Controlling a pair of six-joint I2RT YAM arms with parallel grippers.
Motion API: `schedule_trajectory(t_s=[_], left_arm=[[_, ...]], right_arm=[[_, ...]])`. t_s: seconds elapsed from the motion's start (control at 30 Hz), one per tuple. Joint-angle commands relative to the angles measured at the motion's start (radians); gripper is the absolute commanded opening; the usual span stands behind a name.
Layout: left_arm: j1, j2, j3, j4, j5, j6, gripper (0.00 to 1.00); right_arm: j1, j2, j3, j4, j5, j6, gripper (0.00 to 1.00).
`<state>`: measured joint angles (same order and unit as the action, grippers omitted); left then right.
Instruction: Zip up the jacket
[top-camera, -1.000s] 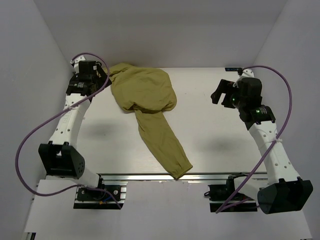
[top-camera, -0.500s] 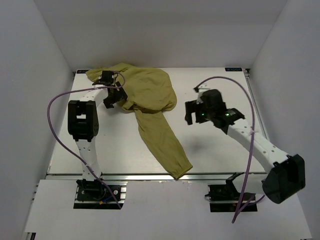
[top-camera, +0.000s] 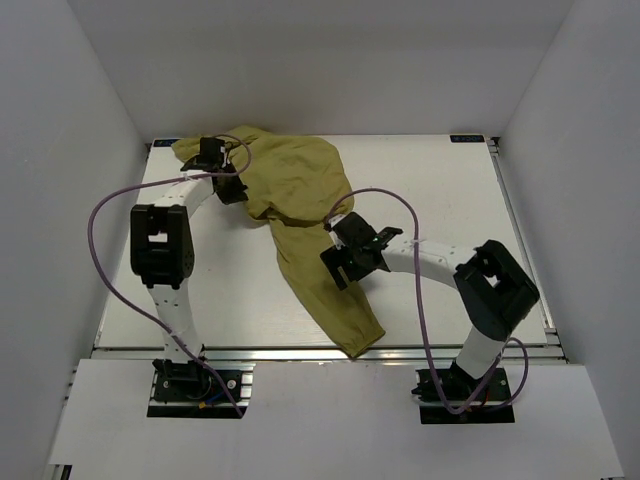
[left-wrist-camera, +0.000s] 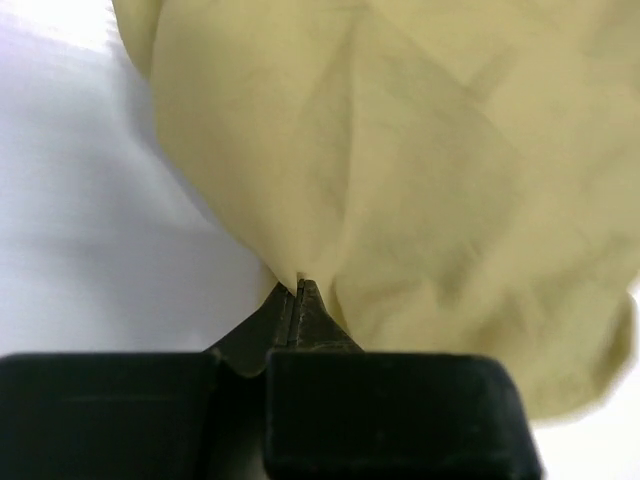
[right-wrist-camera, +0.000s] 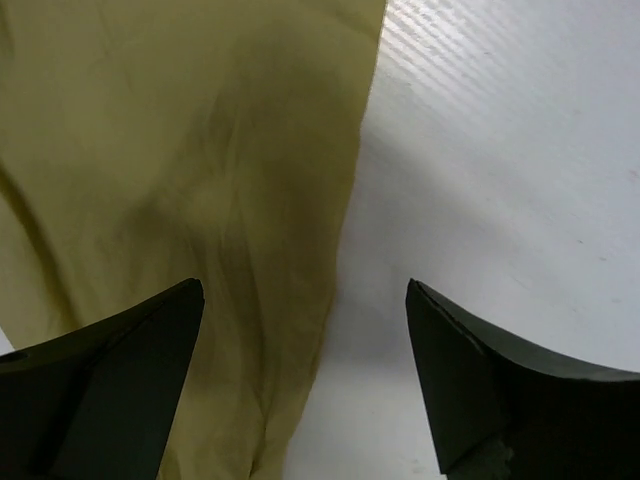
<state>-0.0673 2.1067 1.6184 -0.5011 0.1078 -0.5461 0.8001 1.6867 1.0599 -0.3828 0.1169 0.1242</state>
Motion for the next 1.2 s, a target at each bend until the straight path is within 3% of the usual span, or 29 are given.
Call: schedule_trajectory(t_s=[0.0,0.03,0.07,0.13,0.17,0.23,0.27,0.33,0.53,0.73,0.9,1.03,1.13,1.17], left_arm=[[0.000,-0.226,-0.063,0.055,0.047,0.018,0.00],[0.000,-0.259,-0.083,0.067,0.061,0.018,0.00],[-0.002,-0.292,-0.097,0.076,0.067,0.018,0.00],[0.000,-0.382,-0.130,0.101,0.084,0.021,0.00],[0.000,-0.410,-0.135,0.105,0.089,0.020,0.00],[-0.002,-0.487,-0.141,0.119,0.107,0.020,0.00],[-0.002,-0.508,-0.137,0.125,0.112,0.023,0.00],[-0.002,-0.581,-0.120,0.131,0.121,0.021,0.00],[-0.002,-0.787,-0.075,0.193,0.148,0.020,0.00],[-0.002,-0.902,0.053,0.230,0.159,0.003,0.00],[-0.002,-0.919,0.243,0.213,0.130,-0.012,0.00],[-0.003,-0.887,0.295,0.214,0.055,-0.020,0.00],[-0.002,-0.792,0.256,0.210,0.036,-0.058,0.00],[-0.002,-0.754,0.244,0.207,0.049,-0.077,0.00]], right_arm=[[0.010,0.039,0.037,0.061,-0.029,0.046,0.84],[0.010,0.047,0.034,0.070,-0.033,0.060,0.77],[0.011,0.057,0.020,0.093,-0.039,0.071,0.59],[0.010,0.060,0.000,0.125,-0.037,0.092,0.47],[0.010,0.061,-0.003,0.133,-0.034,0.097,0.28],[0.008,0.053,-0.001,0.128,-0.022,0.104,0.06],[0.010,0.027,0.005,0.115,0.009,0.114,0.00],[0.010,-0.027,0.006,0.110,0.048,0.117,0.00],[0.007,-0.361,0.029,0.082,0.418,0.118,0.00],[-0.001,-0.671,0.097,0.067,0.636,0.072,0.00],[-0.002,-0.768,0.196,0.038,0.791,0.022,0.00],[-0.007,-0.782,0.245,0.052,0.970,-0.024,0.00],[-0.054,-0.753,0.242,0.029,0.968,-0.005,0.00],[-0.121,-0.737,0.241,0.006,0.927,0.009,0.00]])
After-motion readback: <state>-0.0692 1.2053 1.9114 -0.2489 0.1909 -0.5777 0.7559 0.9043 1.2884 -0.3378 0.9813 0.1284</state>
